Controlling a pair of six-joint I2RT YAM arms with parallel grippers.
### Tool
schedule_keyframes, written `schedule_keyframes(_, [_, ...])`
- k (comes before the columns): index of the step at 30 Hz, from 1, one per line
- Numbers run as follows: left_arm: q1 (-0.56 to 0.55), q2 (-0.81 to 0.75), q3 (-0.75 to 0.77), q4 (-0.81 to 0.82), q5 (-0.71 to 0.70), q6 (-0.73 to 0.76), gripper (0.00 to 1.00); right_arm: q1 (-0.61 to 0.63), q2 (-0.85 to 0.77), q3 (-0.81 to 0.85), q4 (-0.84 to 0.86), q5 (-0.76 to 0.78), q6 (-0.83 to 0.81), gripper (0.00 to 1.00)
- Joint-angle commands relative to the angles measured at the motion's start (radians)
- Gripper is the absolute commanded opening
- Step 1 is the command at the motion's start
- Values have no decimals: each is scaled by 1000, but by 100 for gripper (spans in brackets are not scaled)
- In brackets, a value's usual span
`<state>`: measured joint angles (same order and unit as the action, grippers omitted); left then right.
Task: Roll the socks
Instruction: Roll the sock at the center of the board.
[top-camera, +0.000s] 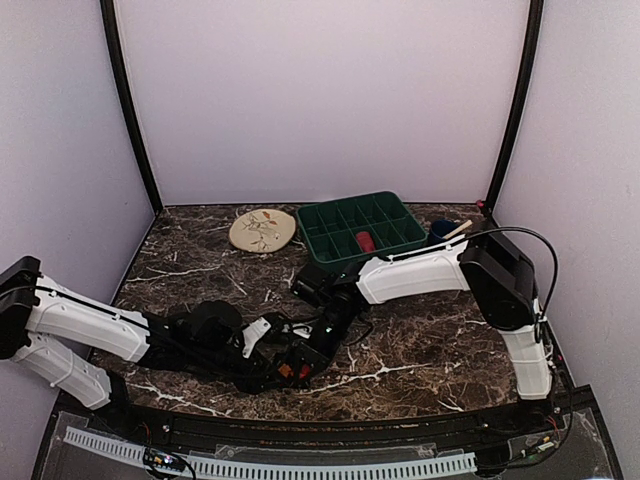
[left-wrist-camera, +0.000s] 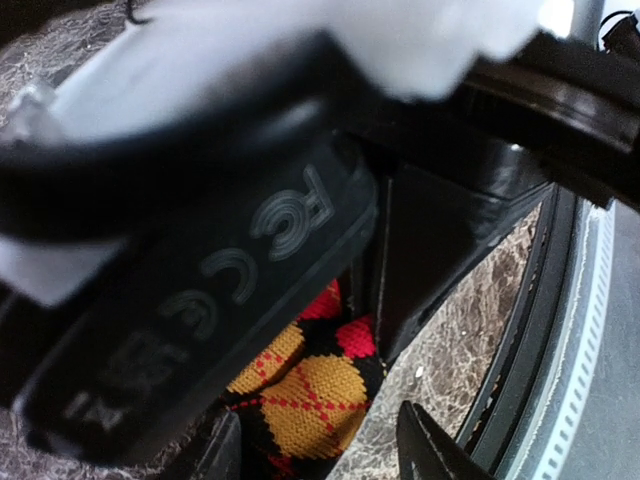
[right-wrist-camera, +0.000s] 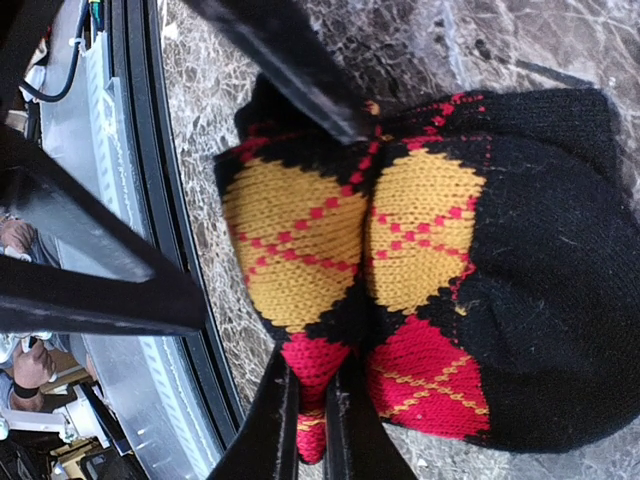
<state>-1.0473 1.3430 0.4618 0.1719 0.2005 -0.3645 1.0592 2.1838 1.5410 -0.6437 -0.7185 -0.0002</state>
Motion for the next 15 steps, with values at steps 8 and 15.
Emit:
schedule_keyframes(8, [-23,90,65,-35,-18,66,48,-13,24,25,-33,-31,-40,0])
schedule_keyframes(15, [-28,130,77,-52,4,72,10,-22,29,22,-33,-37,-41,0])
